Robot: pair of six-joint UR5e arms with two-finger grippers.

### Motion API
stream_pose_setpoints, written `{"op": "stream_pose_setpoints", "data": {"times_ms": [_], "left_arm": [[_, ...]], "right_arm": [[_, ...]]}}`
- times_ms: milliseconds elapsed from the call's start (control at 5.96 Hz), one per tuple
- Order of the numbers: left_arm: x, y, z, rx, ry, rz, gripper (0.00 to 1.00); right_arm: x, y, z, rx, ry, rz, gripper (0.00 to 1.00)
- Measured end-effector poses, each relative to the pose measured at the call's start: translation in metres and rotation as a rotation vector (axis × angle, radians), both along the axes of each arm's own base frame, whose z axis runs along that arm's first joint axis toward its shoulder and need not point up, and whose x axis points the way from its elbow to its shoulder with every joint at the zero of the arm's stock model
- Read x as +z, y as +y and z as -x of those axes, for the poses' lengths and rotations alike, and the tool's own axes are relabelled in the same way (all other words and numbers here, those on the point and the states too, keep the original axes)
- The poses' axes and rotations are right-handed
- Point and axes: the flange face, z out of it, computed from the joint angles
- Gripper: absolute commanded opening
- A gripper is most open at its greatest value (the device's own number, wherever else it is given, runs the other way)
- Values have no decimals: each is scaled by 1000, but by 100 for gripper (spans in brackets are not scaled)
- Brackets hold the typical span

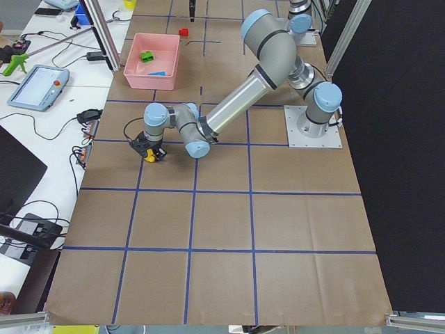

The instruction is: Put all blocks into box

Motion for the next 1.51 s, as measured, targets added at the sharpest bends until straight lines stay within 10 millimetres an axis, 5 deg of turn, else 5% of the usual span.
{"op": "stream_pose_setpoints", "data": {"times_ms": [336,1007,1174,1510], "left_arm": [[31,-3,-1,-2,0,21,31],[160,30,21,-2,28,-23,31],[189,35,36,-19,34,-37,31],[230,25,121,-197,9,-30,26]], "right_arm": [[-19,-13,-2,6,5,45,99],[-47,-27,-16,0,-10,88,98],[-51,-26,-18,2,-15,82,93],[-56,-23,-19,4,-13,68,79]]}}
